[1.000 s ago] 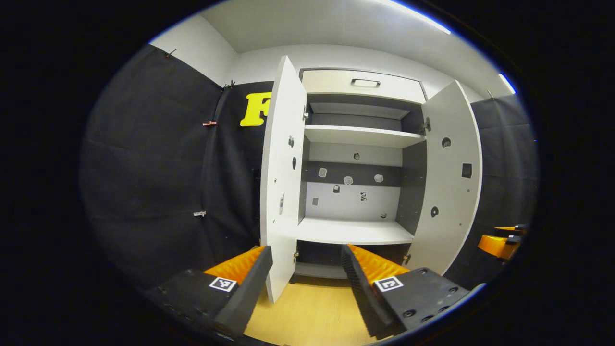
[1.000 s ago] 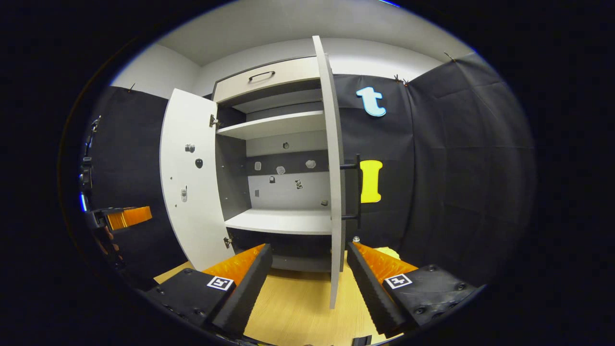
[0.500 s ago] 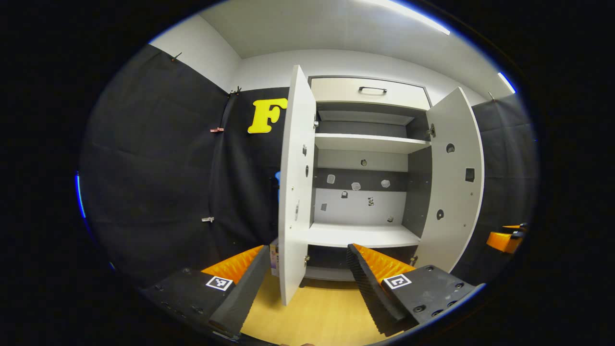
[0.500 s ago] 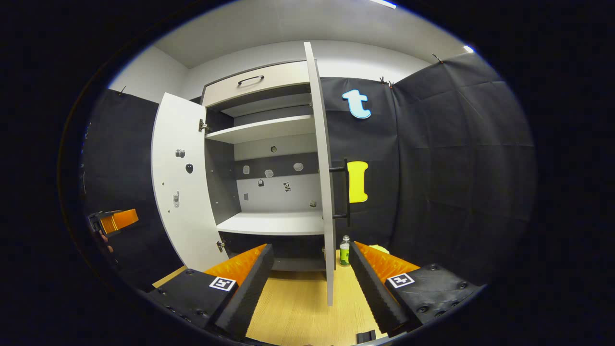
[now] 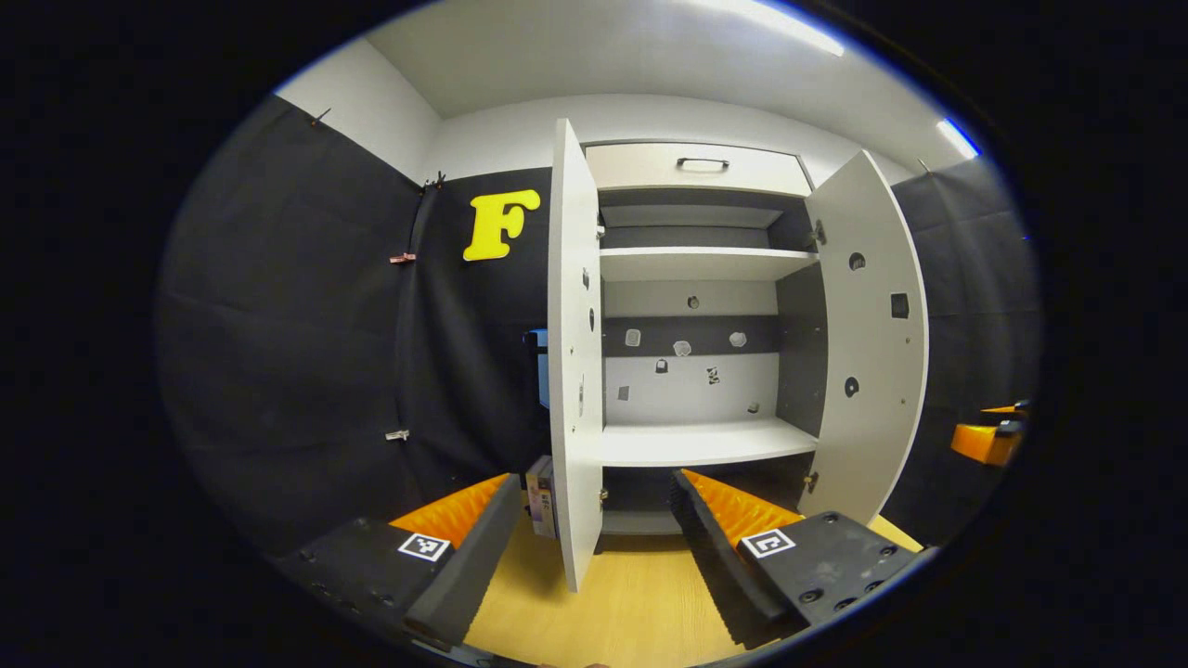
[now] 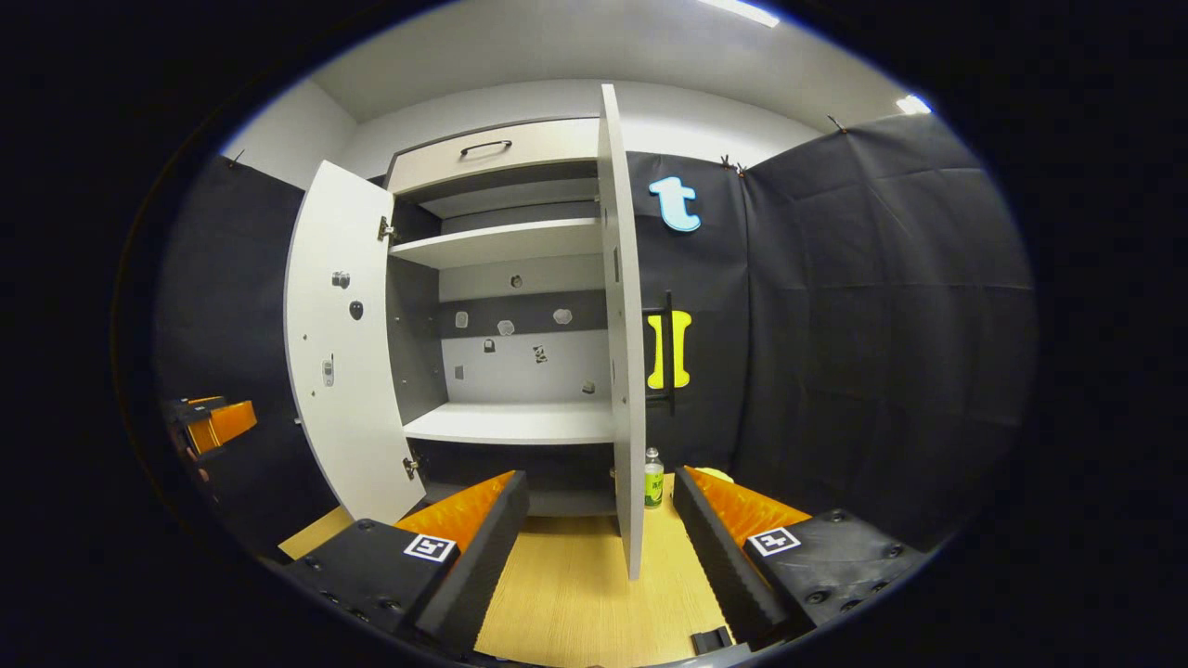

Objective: Open the right door of the double-door shoe cabinet with the right hand, and open the left door with the left hand.

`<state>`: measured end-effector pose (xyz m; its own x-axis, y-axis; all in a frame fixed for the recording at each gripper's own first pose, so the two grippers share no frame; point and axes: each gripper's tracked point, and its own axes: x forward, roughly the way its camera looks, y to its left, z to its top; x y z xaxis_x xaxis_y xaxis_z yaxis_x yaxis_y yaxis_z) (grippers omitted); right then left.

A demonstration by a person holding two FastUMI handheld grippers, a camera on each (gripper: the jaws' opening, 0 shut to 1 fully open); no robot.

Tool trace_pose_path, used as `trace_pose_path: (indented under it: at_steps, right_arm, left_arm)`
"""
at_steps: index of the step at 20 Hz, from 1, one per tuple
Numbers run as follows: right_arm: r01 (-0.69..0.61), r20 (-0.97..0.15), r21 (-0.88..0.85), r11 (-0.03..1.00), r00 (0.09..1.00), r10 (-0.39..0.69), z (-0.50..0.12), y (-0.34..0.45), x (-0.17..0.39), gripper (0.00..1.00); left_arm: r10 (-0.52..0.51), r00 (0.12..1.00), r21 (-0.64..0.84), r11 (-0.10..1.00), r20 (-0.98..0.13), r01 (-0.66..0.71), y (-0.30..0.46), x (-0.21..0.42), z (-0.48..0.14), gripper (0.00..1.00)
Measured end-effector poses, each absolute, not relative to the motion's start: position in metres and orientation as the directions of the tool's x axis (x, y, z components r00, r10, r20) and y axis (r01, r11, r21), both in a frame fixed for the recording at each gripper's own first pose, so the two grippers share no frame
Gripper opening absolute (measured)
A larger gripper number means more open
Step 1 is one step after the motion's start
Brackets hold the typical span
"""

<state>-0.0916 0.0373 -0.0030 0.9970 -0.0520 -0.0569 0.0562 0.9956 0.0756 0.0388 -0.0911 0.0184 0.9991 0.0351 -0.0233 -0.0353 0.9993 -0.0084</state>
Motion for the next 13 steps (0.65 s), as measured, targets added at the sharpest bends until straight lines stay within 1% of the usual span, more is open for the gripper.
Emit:
trace_pose_path:
  at_steps: [4,8,13]
  right_arm:
    - [0.064,-0.073,0.071,0.995,0.996,-0.059,-0.012,0.044,-0.095,0.98]
    - [0.08,-0.073,0.07,0.994,0.995,-0.074,-0.013,0.045,-0.096,0.98]
    - [0.096,-0.047,0.068,0.993,0.995,-0.093,-0.005,0.042,-0.091,0.98]
  left_arm:
    - [0.009,1.0,0.0,1.0,0.003,-0.009,-0.092,0.043,0.02,0.98]
    - [-0.018,1.0,-0.006,1.0,-0.009,0.018,-0.098,0.048,0.016,0.98]
    - [-0.036,0.999,-0.021,0.999,-0.014,0.035,-0.1,0.055,0.012,0.99]
